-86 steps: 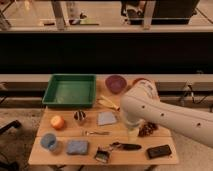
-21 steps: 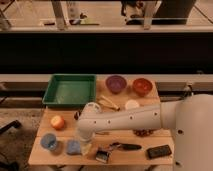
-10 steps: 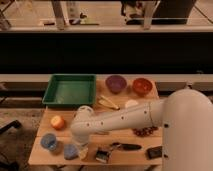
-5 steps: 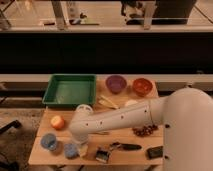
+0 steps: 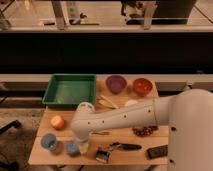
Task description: Wipe table surface with sponge
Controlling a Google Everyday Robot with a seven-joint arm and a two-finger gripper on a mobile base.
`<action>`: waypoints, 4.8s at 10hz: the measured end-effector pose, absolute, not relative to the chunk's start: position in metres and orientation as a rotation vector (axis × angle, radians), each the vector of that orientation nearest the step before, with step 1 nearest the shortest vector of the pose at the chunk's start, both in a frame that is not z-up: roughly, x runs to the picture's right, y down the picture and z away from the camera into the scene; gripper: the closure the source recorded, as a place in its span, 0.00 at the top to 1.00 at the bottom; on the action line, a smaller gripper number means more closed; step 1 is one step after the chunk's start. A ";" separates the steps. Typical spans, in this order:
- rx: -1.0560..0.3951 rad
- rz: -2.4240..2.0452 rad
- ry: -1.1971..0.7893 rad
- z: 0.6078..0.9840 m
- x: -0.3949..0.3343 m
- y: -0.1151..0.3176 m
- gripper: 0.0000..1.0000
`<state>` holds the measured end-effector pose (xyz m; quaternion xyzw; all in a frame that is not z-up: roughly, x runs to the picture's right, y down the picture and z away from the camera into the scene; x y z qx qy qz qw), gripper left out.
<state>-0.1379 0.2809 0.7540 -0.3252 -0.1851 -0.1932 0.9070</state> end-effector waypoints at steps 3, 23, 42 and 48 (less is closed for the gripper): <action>-0.668 -0.367 -0.373 0.756 -0.129 0.274 0.28; -0.681 -0.515 -0.337 0.741 -0.150 0.302 0.28; -0.667 -0.555 -0.299 0.745 -0.156 0.296 0.22; -0.707 -0.557 -0.253 0.735 -0.123 0.303 0.22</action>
